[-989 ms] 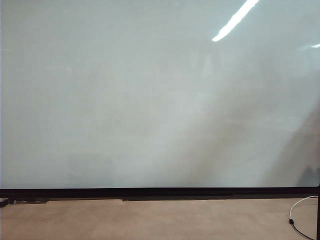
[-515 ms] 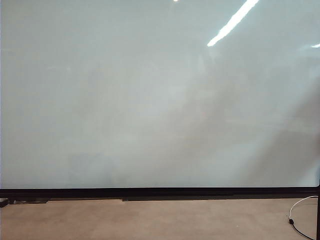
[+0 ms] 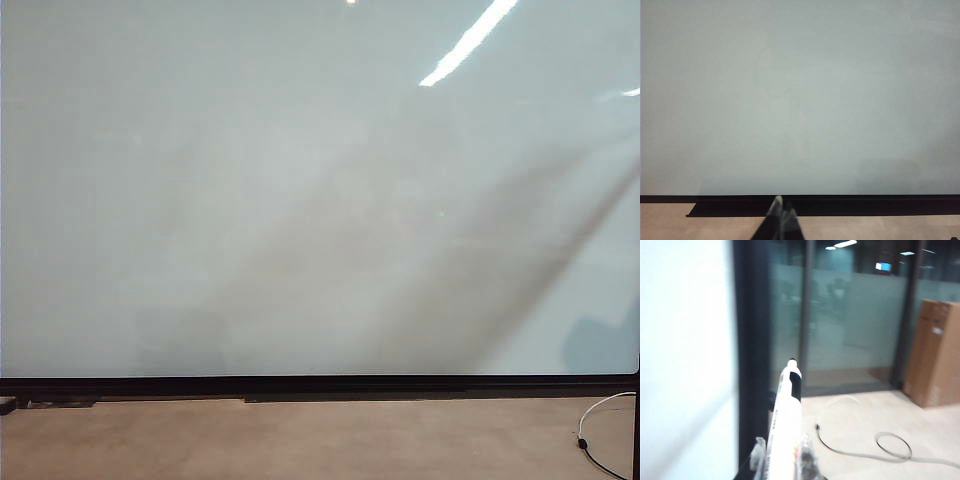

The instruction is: Pick up the pen on the shelf to the right of the whiteboard and draw a rectangle.

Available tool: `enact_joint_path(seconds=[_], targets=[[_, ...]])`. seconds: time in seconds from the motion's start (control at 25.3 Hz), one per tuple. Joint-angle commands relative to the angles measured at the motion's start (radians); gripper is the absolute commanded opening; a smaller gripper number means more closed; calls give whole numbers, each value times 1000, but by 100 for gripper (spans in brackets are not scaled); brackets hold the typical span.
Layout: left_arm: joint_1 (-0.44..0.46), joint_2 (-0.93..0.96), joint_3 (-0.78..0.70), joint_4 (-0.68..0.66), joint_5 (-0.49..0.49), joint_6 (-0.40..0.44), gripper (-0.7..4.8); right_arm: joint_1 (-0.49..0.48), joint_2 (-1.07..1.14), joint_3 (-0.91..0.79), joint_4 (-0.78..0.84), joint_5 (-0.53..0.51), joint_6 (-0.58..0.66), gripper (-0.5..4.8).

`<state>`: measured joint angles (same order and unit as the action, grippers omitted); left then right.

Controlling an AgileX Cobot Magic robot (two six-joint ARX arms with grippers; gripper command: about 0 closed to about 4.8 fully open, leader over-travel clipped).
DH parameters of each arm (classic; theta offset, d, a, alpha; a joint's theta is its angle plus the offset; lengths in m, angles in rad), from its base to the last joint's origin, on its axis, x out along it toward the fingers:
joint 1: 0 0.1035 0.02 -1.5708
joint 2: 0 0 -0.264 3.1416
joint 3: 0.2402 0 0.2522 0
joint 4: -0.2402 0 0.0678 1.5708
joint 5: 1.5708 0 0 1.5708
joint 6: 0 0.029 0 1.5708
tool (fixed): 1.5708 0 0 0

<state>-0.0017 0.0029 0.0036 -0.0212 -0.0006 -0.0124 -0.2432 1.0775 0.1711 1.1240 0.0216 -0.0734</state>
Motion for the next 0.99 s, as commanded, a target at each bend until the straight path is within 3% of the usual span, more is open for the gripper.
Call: enact_joint_path(seconds=[0.04,0.24,0.71,0.99], targets=[[0,0,3,7,4,5,-4,103,-120,3,-134,52,-76,-5],[0,0,3,7,4,5,-4,263,-221,3,-277,93,-124,-5],[0,0,3,7,4,5,-5,521,-217,8,-314,135,-193,-5],[0,0,3,7,4,5,-4,670,-207,43,-436,137,-268,-5]])
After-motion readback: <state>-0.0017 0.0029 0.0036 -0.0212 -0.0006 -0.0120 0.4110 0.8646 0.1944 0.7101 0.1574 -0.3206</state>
